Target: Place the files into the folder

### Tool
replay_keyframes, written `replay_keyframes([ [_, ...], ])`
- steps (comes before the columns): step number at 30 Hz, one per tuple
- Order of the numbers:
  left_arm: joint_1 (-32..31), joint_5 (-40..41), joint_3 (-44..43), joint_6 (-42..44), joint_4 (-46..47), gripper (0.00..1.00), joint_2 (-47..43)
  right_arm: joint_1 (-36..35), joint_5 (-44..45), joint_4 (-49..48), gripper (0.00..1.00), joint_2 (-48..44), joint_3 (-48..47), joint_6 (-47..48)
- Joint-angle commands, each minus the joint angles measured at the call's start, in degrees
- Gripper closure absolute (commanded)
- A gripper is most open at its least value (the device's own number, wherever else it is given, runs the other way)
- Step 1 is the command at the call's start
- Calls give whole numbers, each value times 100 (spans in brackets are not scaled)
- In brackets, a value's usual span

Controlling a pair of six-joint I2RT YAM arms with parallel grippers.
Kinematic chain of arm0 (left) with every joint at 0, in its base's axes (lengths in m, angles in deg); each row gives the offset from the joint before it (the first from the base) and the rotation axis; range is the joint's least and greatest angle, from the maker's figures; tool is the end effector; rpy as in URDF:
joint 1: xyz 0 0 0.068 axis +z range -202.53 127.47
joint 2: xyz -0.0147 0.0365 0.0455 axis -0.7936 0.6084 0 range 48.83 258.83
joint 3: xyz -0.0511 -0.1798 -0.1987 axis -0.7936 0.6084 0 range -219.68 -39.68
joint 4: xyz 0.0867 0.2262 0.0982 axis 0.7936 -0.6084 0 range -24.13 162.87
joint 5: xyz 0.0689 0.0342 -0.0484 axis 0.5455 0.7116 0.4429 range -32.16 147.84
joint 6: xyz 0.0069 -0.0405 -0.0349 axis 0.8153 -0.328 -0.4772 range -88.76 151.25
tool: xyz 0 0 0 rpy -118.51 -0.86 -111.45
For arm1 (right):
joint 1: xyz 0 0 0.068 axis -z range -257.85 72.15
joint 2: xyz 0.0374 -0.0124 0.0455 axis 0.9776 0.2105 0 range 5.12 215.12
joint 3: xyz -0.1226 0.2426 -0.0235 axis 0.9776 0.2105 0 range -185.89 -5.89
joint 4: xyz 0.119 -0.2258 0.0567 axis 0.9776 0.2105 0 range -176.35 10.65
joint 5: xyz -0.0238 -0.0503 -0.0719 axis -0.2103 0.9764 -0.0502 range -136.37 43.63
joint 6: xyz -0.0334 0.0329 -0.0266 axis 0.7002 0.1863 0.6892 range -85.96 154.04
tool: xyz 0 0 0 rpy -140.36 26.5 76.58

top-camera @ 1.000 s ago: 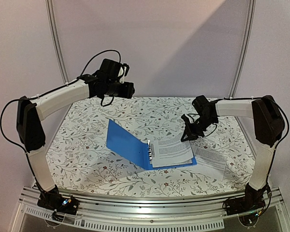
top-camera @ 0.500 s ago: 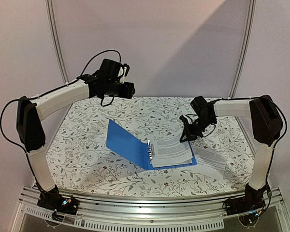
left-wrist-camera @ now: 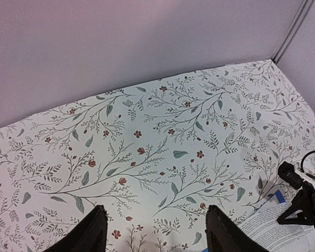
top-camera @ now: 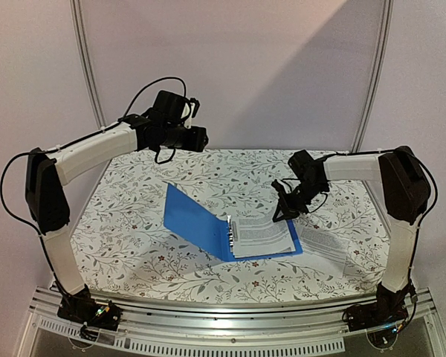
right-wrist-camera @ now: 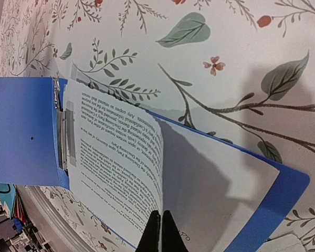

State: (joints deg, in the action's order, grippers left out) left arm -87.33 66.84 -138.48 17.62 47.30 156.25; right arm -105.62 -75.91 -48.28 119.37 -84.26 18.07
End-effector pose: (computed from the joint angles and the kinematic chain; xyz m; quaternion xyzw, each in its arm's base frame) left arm 0.3648 -0.2469 0.3267 0.1258 0.8727 -0.1281 0.4540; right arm 0.3379 0.1979 0.1583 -0.1339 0.9488 0.2845 0.0312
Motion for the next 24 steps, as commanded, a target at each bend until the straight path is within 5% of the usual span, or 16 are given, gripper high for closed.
replay_keyframes([
  [1,53,-86,81,-44,89,36,163,-44,203,16,100,97,-152,69],
  [24,88,-199,73,-87,95,36,183,-44,424,58,97,149,-170,103],
])
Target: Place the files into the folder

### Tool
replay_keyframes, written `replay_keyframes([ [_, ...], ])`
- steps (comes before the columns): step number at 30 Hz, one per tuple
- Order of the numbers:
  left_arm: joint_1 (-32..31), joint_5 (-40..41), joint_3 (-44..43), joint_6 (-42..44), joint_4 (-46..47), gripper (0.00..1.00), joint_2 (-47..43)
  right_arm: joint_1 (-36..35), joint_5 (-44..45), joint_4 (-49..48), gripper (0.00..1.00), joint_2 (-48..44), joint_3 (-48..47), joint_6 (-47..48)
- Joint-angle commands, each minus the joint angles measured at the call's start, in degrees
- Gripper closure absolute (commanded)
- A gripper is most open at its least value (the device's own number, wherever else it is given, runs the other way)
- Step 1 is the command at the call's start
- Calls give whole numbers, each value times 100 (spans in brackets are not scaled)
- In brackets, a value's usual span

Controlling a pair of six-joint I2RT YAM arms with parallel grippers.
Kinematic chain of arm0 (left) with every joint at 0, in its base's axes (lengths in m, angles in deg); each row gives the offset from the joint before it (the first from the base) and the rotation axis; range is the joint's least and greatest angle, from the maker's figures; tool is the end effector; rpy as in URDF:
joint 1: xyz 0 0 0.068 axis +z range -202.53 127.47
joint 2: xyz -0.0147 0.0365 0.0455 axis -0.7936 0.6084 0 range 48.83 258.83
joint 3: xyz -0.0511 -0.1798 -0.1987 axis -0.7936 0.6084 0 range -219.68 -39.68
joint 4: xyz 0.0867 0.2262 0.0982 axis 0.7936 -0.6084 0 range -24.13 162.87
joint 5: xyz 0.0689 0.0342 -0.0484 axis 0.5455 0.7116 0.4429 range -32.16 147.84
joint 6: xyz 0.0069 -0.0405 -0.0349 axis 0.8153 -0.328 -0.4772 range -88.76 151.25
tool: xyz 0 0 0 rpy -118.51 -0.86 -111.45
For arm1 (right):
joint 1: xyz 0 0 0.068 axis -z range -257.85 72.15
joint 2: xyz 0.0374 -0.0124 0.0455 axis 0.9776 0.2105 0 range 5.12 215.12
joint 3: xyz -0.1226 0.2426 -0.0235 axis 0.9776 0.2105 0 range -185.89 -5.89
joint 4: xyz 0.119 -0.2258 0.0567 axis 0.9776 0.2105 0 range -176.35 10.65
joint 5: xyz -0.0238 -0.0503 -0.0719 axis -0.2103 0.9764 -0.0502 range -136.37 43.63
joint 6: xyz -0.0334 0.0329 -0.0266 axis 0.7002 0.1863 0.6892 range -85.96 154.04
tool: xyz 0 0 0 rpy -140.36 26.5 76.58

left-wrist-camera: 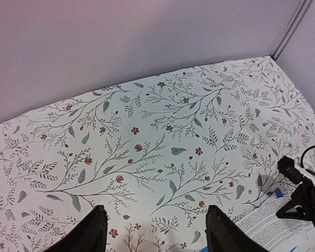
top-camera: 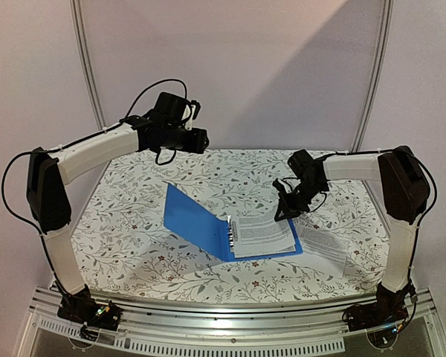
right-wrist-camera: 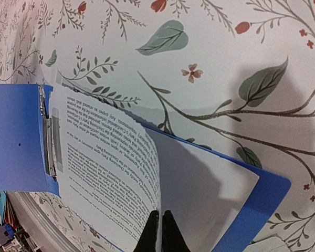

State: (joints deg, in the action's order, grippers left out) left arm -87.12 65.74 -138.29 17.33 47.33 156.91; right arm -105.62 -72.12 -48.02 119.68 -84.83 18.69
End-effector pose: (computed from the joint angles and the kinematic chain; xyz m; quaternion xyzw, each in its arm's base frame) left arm 0.3673 -0.2475 0.3207 0.1276 0.8763 -0.1335 0.4451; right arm 0.3407 0.1971 0.1578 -0.1354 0.9563 0.2552 0.0454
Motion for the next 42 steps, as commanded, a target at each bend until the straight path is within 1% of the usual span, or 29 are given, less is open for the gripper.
replay_keyframes([
  [1,66,-96,52,-66,95,36,122,-44,33,34,97,123,-113,48],
  [4,74,-103,52,-72,93,36,135,-44,-5,77,100,128,-113,65],
  [14,101,-171,53,-105,106,36,158,-51,47,57,100,-19,174,164],
  [25,118,-218,52,-127,105,36,164,-49,6,-25,100,10,117,133],
  [32,137,-271,52,-147,102,36,170,-113,-155,-73,98,53,40,-69],
  [40,154,-319,52,-164,102,35,185,-196,-84,29,97,93,-51,-75],
  [42,154,-316,52,-169,102,35,192,-199,-15,89,94,85,-75,-65],
])
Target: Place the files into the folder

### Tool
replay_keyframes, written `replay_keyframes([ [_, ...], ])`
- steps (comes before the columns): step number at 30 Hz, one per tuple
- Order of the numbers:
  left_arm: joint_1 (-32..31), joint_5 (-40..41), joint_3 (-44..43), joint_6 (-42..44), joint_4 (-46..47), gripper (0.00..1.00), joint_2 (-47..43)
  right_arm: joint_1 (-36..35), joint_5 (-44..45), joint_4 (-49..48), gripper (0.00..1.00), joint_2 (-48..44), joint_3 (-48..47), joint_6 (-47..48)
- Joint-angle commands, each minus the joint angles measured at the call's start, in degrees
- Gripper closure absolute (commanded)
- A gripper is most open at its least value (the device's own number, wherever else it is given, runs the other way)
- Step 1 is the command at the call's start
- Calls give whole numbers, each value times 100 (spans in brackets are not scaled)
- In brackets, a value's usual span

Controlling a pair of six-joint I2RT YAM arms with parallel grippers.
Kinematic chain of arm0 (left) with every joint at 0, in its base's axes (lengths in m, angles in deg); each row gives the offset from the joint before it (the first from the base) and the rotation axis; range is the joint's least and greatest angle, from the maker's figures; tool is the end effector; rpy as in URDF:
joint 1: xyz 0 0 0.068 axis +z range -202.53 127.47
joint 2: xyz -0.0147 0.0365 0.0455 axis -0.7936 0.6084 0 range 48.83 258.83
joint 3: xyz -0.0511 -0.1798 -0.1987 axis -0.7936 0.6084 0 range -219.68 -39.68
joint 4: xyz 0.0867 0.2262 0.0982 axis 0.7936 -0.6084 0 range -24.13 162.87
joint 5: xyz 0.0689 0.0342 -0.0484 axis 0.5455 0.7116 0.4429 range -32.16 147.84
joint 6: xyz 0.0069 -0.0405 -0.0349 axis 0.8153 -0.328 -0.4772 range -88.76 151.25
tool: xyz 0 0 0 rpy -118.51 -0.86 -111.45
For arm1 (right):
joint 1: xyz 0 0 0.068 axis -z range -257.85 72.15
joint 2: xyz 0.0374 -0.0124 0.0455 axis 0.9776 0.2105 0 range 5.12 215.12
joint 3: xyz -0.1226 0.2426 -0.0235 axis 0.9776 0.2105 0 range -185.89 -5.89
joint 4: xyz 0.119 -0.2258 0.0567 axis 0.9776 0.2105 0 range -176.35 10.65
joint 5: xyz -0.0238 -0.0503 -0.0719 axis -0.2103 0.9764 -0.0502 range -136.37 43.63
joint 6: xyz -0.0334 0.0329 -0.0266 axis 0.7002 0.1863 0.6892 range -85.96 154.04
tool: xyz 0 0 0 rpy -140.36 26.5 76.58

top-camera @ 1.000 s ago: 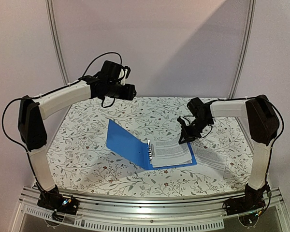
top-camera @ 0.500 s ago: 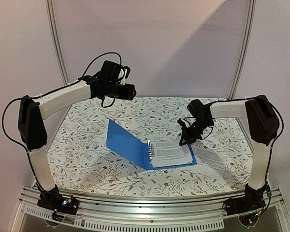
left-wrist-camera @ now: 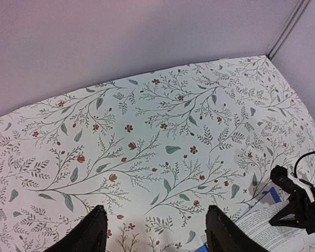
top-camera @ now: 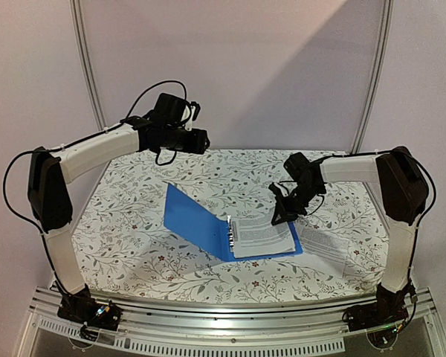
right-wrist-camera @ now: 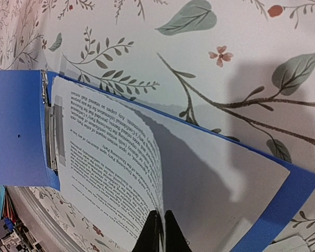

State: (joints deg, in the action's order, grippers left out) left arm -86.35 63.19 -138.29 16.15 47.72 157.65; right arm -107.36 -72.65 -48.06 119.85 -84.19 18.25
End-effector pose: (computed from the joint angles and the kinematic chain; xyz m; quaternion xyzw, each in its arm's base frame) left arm 0.3724 -0.2456 0.3157 0.1233 0.8791 -0.1521 0.4345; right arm 0.3326 0.2066 0.1539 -0.1453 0.9547 0.2578 0.0327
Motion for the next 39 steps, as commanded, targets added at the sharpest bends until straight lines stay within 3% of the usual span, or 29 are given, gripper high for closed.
replay_keyframes([
  [1,85,-70,52,-55,62,36,122,-26,114,141,91,66,-167,-16],
  [8,95,-95,51,-71,64,35,139,-27,819,609,57,-84,-342,-63],
  [14,104,-105,52,-90,56,35,162,-32,1253,983,39,-281,-395,-90],
  [20,68,-140,32,-142,98,35,132,14,2452,1332,23,-620,-201,-138],
  [28,-937,-141,-239,373,150,35,88,1032,2304,494,14,-2136,1751,-631],
  [34,-2100,-106,-1073,536,-427,35,818,1736,2397,323,10,-3549,3001,-714],
  [39,-2615,-332,-1456,331,-539,35,1466,2316,2253,206,7,-4127,3784,-660],
])
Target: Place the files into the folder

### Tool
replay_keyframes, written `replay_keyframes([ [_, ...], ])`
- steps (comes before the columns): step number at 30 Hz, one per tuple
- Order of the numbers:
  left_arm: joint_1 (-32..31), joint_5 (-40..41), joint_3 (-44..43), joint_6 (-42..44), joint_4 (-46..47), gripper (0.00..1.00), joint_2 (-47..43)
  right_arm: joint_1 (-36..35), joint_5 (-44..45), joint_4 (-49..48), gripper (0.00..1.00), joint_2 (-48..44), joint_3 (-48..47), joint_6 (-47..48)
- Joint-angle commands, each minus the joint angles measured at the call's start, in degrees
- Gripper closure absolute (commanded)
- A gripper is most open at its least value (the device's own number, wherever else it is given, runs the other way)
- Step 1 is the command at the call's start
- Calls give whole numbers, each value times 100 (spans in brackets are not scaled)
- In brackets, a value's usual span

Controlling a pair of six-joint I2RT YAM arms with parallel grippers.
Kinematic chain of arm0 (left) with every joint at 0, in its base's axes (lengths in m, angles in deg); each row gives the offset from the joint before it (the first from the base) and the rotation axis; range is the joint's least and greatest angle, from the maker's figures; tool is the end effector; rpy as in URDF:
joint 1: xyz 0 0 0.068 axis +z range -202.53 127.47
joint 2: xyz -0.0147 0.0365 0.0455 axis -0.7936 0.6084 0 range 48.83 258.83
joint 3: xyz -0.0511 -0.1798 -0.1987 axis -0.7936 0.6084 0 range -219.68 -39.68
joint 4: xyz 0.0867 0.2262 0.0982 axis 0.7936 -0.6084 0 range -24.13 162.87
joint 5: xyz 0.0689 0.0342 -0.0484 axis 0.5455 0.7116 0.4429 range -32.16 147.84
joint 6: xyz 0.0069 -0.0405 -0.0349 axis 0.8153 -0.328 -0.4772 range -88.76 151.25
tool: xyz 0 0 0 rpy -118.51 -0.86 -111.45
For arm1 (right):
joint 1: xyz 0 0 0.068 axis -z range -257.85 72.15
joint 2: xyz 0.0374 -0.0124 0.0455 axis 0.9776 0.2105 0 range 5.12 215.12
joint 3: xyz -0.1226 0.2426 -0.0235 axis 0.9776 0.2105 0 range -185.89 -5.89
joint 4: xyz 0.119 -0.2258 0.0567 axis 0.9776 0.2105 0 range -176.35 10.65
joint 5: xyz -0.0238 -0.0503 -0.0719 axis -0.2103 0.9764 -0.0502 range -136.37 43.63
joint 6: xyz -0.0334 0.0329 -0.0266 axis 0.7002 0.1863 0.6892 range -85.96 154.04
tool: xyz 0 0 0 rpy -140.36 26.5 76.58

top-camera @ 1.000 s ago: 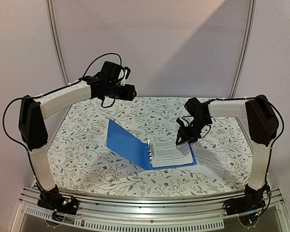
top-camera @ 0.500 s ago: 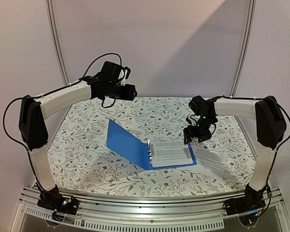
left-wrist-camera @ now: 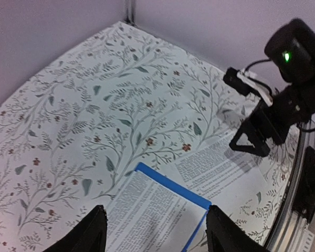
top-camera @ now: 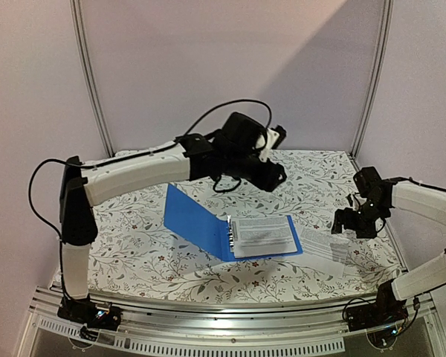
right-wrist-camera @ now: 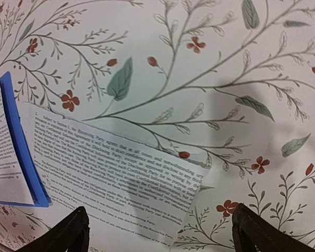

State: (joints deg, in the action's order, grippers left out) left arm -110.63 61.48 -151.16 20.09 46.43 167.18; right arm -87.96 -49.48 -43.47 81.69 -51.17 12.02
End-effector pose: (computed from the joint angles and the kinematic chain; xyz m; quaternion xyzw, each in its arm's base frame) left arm 0.2593 -0.4125 0.3160 0.3366 0.8128 -0.2467 0.4064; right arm 0.2252 0.0423 0.1889 0.0990 0.9852 0.0639 0.1248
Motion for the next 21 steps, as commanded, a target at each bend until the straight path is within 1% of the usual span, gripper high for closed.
replay_keyframes([
  [1,-263,-201,-205,-93,-406,35,614,510,-189,-313,7,-350,625,-25],
  [3,-411,-267,-304,-126,-392,35,806,731,-531,-489,7,-403,842,-55],
  [5,-490,-289,-379,-147,-396,36,979,785,-671,-638,8,-383,980,-148],
  [8,-528,-320,-419,-198,-361,37,1167,797,-852,-950,9,-316,1185,-315],
  [10,-534,-529,-417,-236,-329,37,1295,790,-989,-1112,11,-252,1272,-403],
  [21,-526,-777,-647,-258,-454,39,1957,793,-1624,-1696,17,36,1577,-534],
])
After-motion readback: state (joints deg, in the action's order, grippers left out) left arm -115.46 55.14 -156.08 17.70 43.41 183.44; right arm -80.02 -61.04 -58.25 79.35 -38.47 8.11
